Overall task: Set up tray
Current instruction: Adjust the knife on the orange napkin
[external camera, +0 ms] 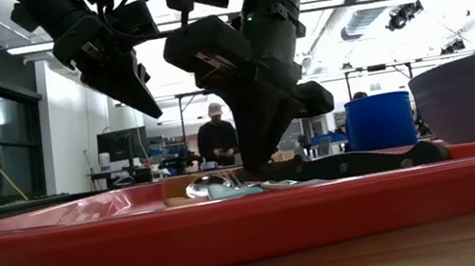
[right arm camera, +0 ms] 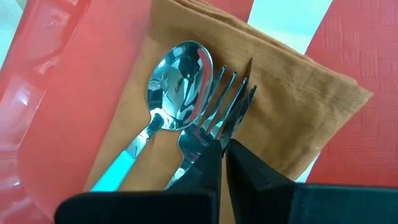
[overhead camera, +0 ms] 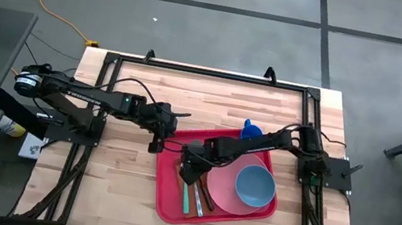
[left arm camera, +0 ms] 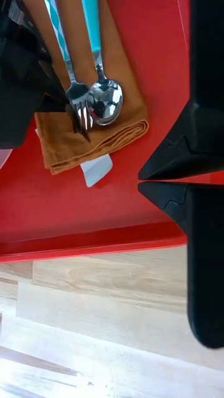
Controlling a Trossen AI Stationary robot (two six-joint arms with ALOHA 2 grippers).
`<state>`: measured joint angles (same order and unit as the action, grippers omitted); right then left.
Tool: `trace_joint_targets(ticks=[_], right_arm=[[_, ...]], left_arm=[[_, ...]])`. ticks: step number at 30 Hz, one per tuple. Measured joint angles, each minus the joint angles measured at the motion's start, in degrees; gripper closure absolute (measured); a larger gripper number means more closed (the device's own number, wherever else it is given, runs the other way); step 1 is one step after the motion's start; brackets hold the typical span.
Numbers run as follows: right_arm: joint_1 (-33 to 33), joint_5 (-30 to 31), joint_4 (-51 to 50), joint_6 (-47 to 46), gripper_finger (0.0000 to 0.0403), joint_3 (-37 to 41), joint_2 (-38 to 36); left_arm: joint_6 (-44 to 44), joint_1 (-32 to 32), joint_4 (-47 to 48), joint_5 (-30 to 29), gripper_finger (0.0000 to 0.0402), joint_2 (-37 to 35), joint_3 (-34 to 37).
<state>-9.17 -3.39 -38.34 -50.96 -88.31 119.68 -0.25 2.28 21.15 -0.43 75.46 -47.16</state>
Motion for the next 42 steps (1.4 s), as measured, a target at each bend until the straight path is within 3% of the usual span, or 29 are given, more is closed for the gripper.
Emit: trace_joint_targets(ticks=[11,42], right_arm=[[0.0,-1.0,-0.1,0.0,0.0403,-0.8,0.0],[0.1,3.9,-6.4,1.9,0.0403,-2.9,-0.1]], left_arm=[[0.0,0.0,0.0,0.0,0.0357,0.0,0.0],[0.0,0.0,0.0,0.0,0.0357,0.0,0.0]])
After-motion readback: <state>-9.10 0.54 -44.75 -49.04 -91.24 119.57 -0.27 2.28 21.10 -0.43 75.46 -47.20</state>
